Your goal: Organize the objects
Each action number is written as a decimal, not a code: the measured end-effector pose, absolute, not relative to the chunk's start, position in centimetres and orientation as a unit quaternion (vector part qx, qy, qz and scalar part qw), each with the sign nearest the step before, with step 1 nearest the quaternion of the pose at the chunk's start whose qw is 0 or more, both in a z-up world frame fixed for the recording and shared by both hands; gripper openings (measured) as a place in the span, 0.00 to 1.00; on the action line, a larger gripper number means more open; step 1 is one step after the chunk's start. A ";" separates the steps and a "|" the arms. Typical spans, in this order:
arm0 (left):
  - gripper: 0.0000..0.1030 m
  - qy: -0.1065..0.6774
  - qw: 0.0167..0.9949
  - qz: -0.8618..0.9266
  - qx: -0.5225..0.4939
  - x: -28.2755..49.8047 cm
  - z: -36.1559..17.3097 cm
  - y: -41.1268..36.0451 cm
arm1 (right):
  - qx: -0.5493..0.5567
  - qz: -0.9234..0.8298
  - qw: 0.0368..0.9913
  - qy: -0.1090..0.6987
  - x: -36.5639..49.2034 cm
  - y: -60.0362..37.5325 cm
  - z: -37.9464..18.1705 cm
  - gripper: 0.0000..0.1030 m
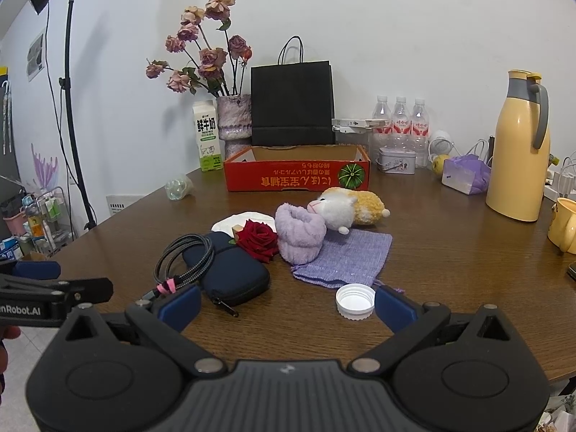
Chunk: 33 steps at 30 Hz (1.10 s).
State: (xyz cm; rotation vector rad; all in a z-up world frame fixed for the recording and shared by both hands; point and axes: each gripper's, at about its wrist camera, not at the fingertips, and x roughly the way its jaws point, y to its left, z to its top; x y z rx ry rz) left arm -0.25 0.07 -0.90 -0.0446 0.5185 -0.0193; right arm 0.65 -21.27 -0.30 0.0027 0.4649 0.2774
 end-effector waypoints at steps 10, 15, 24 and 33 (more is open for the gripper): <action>1.00 0.257 0.966 -0.009 -0.022 -0.3 -1.0 0.0 | 0.000 0.137 0.963 0.232 0.7 -21.3 -0.2 1.00; 1.00 0.257 0.966 -0.009 -0.022 -0.3 -0.9 0.0 | -0.001 0.136 0.963 0.231 0.7 -21.2 -0.3 1.00; 1.00 0.258 0.966 -0.009 -0.022 -0.3 -1.0 0.0 | 0.000 0.137 0.963 0.231 0.7 -21.2 -0.2 1.00; 1.00 0.258 0.966 -0.009 -0.022 -0.3 -0.9 0.1 | -0.005 0.137 0.963 0.232 0.7 -20.9 -0.3 1.00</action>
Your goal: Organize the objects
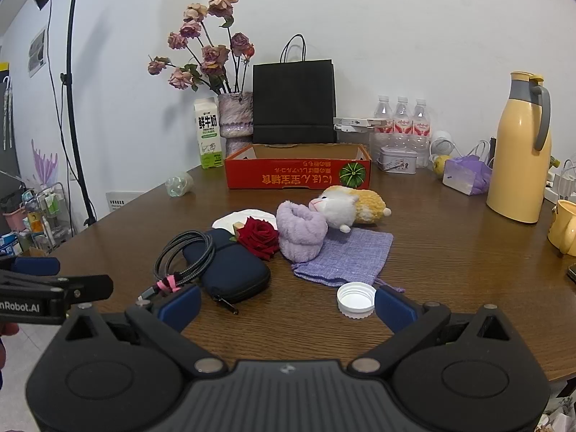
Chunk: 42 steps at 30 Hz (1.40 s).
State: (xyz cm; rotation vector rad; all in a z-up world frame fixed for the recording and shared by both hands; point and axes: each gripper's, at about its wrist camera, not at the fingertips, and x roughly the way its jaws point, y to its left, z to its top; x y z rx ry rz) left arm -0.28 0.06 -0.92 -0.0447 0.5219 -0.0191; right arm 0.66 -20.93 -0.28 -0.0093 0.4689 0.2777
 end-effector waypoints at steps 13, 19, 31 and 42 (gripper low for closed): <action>1.00 0.259 0.965 -0.012 -0.020 -0.3 -0.8 -0.2 | -0.013 0.136 0.964 0.230 0.6 -20.7 -0.2 1.00; 1.00 0.261 0.965 -0.013 -0.018 -0.3 -0.8 -0.3 | -0.012 0.135 0.964 0.230 0.6 -20.7 -0.3 1.00; 1.00 0.262 0.965 -0.014 -0.018 -0.3 -1.1 -0.3 | -0.012 0.133 0.963 0.232 0.6 -20.7 -0.5 1.00; 1.00 0.263 0.965 -0.014 -0.018 -0.4 -1.3 -0.4 | -0.012 0.133 0.963 0.233 0.6 -20.8 -0.5 1.00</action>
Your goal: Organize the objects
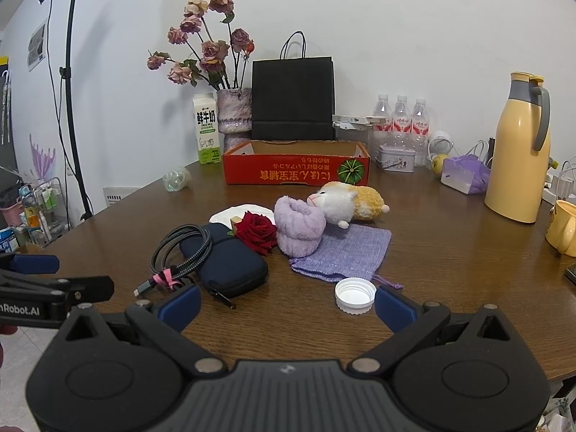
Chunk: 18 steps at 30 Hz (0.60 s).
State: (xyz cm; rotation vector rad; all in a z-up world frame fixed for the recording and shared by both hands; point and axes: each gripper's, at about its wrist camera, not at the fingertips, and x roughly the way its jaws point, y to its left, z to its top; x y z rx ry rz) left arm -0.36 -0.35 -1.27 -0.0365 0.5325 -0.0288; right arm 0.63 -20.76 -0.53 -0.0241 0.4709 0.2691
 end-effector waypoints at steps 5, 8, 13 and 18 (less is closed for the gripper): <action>1.00 0.270 0.963 -0.015 -0.018 -0.1 -1.6 -0.3 | -0.011 0.132 0.963 0.234 0.7 -20.9 -1.0 1.00; 1.00 0.274 0.961 -0.017 -0.017 0.2 -1.8 -0.3 | -0.011 0.131 0.963 0.236 0.8 -20.9 -1.2 1.00; 1.00 0.283 0.959 -0.018 -0.013 1.3 -2.5 -0.5 | -0.011 0.127 0.962 0.240 1.1 -21.1 -1.7 1.00; 1.00 0.294 0.955 -0.019 -0.005 2.7 -2.9 -1.0 | -0.011 0.123 0.962 0.244 1.5 -21.4 -2.2 1.00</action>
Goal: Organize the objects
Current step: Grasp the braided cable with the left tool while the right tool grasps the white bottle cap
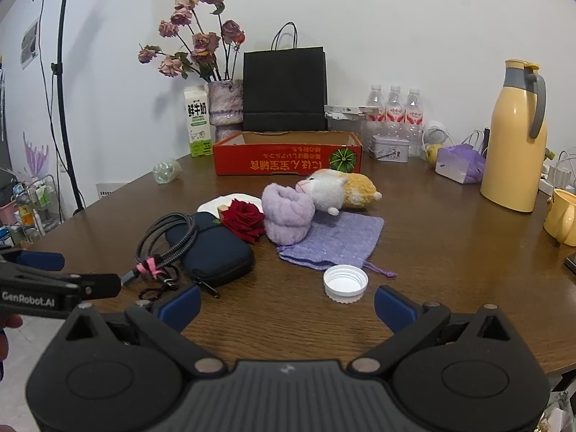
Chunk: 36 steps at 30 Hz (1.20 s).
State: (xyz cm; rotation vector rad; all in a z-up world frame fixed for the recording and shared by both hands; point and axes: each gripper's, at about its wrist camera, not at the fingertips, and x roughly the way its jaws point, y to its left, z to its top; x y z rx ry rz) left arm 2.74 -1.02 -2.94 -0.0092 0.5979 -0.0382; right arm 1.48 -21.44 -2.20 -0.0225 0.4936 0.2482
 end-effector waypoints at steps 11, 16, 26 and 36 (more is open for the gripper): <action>1.00 0.311 0.950 -0.031 0.004 5.3 -3.9 -2.4 | -0.015 0.088 0.964 0.252 4.2 -23.2 -4.3 1.00; 1.00 0.317 0.948 -0.029 0.005 6.3 -4.1 -2.4 | -0.023 0.077 0.965 0.250 6.3 -23.7 -5.4 0.97; 1.00 0.320 0.947 -0.017 0.012 8.3 -3.7 -2.1 | -0.036 0.098 0.964 0.246 9.5 -23.0 -6.6 0.75; 1.00 0.331 0.943 -0.022 0.020 10.0 -3.8 -1.8 | -0.013 0.110 0.964 0.242 10.8 -23.6 -7.0 0.38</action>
